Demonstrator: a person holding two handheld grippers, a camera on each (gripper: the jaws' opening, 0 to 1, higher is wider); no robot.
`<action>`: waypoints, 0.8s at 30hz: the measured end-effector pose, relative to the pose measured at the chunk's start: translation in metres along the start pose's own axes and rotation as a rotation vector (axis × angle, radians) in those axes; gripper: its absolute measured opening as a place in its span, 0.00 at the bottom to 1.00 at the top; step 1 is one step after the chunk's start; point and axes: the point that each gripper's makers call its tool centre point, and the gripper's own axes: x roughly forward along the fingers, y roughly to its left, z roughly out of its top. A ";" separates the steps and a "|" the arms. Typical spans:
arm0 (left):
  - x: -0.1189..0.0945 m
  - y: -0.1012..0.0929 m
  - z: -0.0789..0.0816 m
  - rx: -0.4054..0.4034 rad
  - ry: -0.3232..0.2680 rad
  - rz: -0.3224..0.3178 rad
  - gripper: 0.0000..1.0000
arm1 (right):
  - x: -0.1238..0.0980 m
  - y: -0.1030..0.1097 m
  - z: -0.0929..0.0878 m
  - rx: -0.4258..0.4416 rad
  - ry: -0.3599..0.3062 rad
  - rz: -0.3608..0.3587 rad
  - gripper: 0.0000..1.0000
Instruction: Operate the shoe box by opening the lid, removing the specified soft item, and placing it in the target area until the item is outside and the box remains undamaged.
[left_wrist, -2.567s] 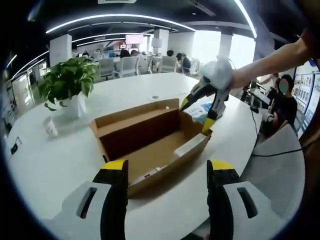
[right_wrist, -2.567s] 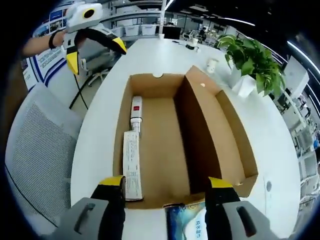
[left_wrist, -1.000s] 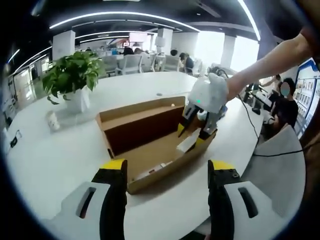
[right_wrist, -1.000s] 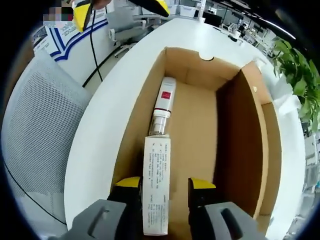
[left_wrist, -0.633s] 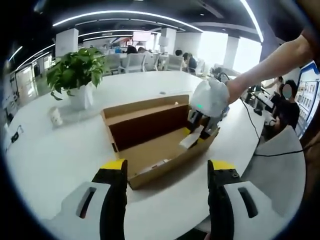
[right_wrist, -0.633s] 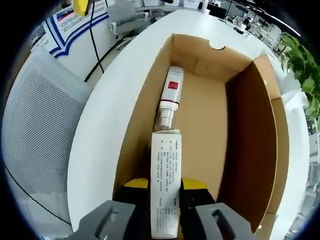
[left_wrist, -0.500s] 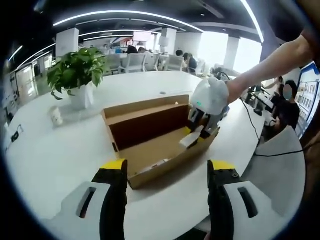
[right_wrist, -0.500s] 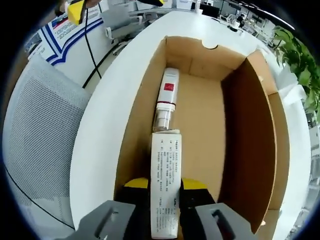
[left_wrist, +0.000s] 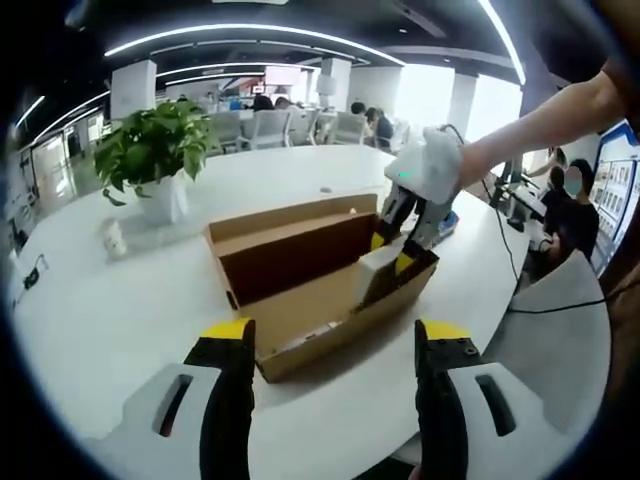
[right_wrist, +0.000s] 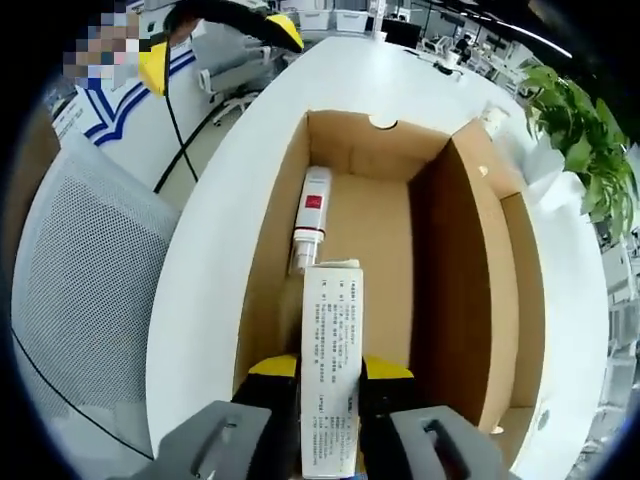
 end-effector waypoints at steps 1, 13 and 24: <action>0.000 0.000 0.000 0.000 -0.001 0.000 0.65 | -0.005 -0.002 0.001 0.000 -0.004 -0.005 0.17; 0.000 -0.007 0.008 0.016 -0.009 -0.005 0.65 | -0.063 -0.016 -0.003 0.020 -0.037 -0.075 0.17; 0.004 -0.019 0.016 0.041 -0.013 -0.022 0.65 | -0.089 -0.009 -0.042 0.031 0.007 -0.111 0.17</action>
